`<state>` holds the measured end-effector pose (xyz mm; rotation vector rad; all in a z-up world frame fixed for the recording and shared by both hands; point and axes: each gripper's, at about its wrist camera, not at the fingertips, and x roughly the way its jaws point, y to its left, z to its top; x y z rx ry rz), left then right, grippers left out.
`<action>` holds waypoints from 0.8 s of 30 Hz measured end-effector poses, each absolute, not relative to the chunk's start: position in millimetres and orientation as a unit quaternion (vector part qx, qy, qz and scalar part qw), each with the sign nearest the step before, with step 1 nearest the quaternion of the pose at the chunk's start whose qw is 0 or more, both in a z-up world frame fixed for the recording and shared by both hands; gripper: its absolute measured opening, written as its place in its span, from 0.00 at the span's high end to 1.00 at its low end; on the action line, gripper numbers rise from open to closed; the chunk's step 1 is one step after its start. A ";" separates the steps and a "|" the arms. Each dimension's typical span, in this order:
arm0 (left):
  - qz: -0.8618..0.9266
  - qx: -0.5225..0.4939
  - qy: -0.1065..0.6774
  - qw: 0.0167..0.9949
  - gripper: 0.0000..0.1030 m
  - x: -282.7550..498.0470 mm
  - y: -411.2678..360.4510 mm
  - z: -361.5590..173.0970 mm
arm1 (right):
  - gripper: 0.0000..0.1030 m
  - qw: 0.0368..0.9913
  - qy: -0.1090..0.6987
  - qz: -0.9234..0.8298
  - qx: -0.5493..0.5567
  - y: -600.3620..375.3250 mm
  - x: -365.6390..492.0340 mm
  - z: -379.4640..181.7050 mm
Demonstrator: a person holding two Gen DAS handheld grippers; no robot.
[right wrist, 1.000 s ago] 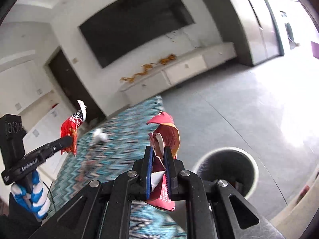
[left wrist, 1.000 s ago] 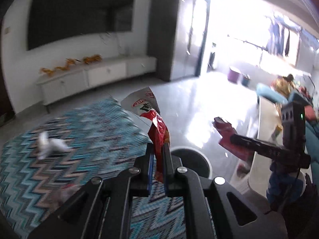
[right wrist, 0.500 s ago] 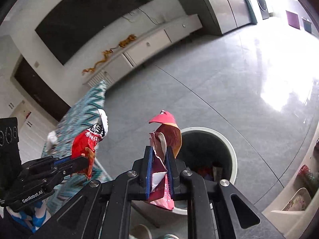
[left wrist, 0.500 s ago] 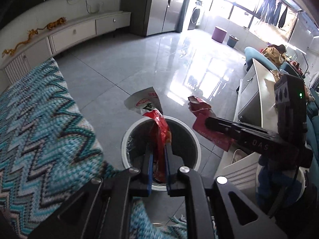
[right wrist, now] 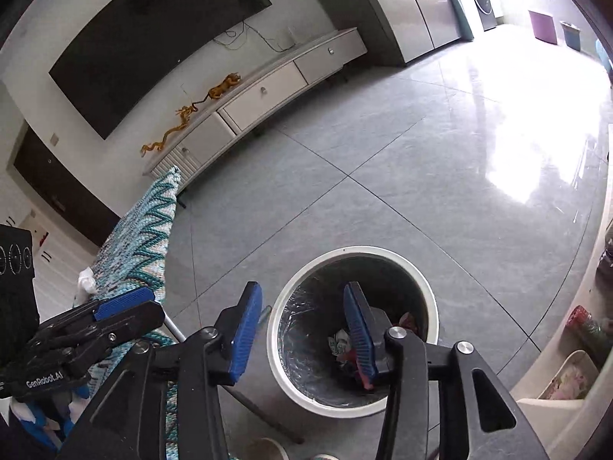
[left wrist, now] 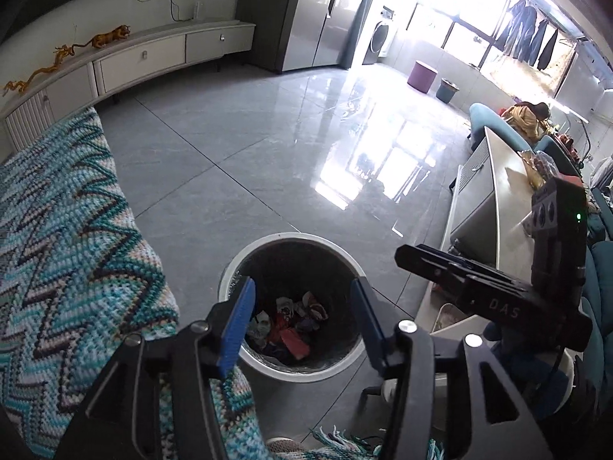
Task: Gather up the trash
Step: 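Return both open tools to the rug and grasp clear plastic with the left tool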
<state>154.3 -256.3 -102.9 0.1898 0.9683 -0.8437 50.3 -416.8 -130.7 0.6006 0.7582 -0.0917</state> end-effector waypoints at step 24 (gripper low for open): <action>-0.271 0.046 0.304 0.912 0.51 99.6 -48.1 43.6 | 0.44 0.942 0.249 0.042 0.219 -313.5 -20.8 19.2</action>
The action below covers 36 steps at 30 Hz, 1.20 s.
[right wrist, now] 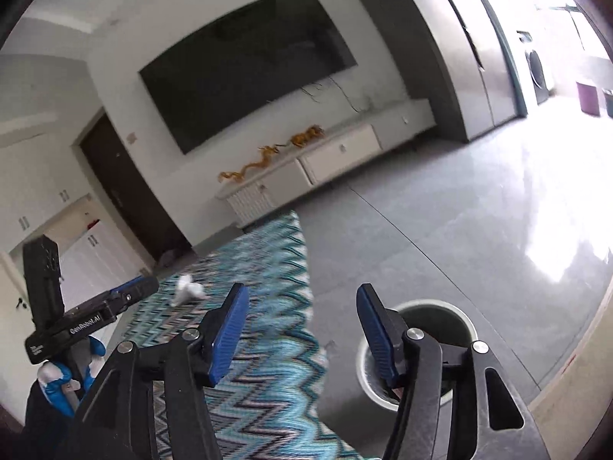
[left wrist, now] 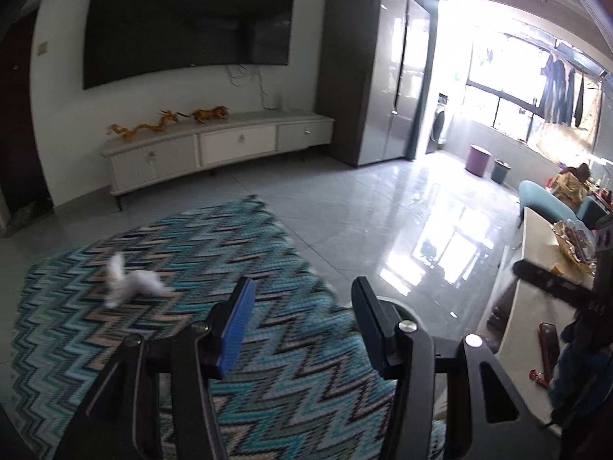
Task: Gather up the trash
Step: 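Return both open tools to the rug and grasp clear plastic with the left tool, then grasp the white plastic bag with the right tool while the left tool holds clear plastic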
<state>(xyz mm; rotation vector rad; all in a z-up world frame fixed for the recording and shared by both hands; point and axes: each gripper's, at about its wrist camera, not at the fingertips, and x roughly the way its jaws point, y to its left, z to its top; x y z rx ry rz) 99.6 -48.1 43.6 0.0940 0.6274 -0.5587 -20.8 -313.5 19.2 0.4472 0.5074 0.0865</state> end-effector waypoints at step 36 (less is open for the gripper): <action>-0.203 -0.058 0.438 0.874 0.79 172.4 137.3 -105.6 | 0.25 0.856 0.456 0.208 0.130 -43.4 214.1 -70.0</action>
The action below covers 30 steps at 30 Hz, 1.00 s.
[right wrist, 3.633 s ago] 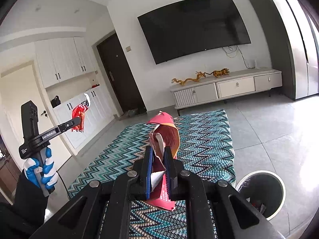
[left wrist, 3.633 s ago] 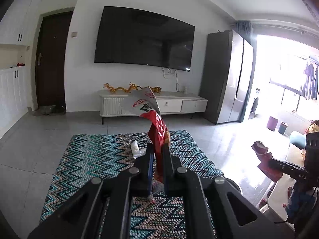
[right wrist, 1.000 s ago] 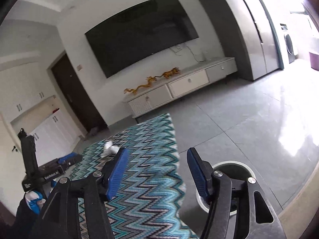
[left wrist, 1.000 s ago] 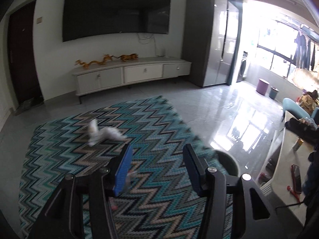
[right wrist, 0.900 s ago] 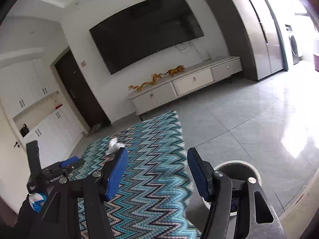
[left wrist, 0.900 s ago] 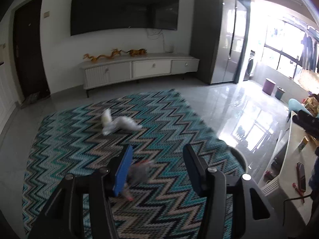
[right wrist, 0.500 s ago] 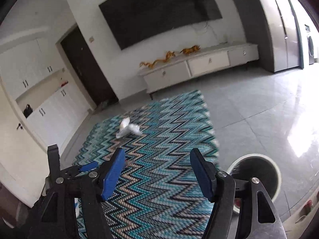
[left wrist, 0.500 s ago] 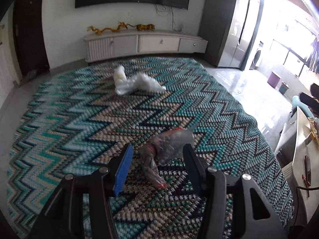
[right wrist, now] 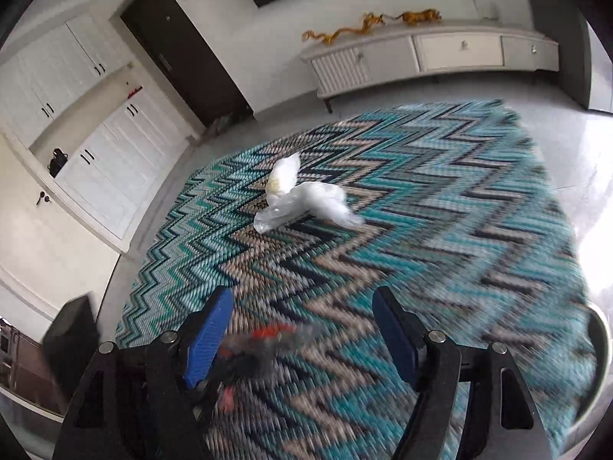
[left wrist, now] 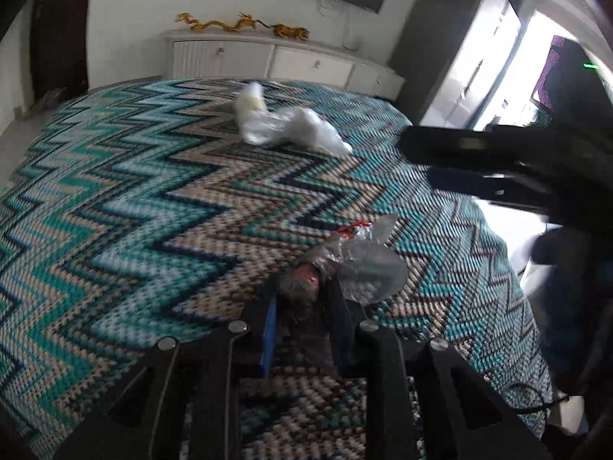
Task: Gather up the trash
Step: 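Grasp the white plastic bag with the right tool while the left tool holds clear plastic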
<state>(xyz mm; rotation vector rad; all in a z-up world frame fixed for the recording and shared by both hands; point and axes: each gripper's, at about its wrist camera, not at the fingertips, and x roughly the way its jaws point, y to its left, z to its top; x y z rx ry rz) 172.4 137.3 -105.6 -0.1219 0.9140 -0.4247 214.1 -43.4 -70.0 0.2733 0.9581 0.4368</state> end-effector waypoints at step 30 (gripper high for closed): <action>-0.187 -0.161 0.412 0.877 0.79 176.7 179.7 -107.4 | 0.60 0.889 0.437 0.138 0.016 22.5 337.1 -122.9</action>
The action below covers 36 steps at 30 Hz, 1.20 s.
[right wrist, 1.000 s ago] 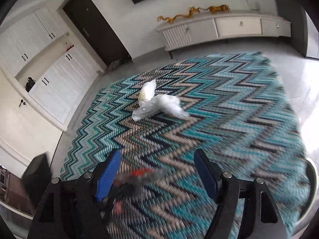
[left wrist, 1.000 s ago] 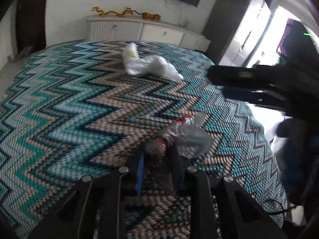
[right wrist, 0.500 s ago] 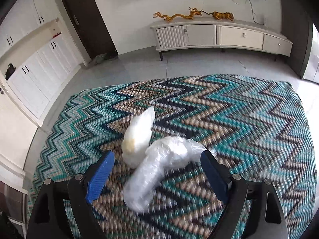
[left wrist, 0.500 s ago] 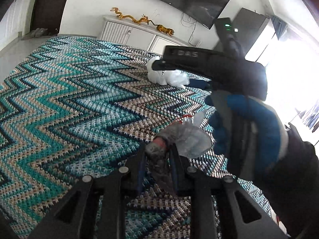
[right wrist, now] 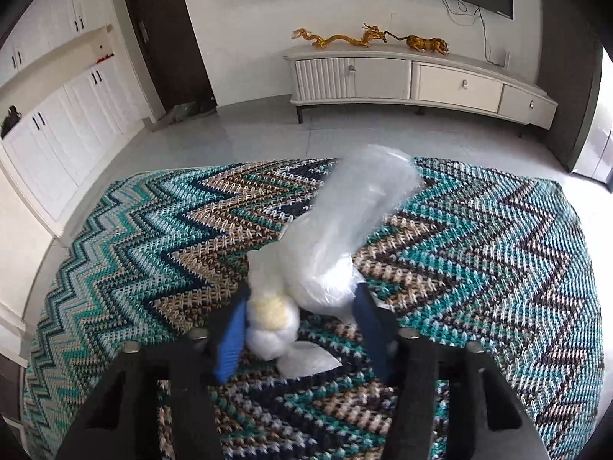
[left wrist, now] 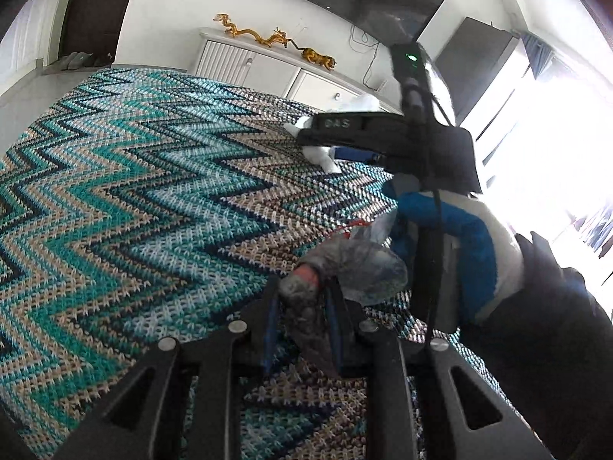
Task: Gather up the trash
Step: 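Grasp the white plastic bag with the right tool while the left tool holds clear plastic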
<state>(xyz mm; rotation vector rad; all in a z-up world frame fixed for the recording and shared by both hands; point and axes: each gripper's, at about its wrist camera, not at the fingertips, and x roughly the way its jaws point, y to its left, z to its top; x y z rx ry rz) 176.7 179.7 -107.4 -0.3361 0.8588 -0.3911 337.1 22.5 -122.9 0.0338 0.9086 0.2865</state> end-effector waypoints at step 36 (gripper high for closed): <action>-0.195 -0.161 0.406 0.878 0.79 179.1 173.4 -110.9 | 0.48 0.902 0.401 0.116 0.108 -62.9 341.3 -96.3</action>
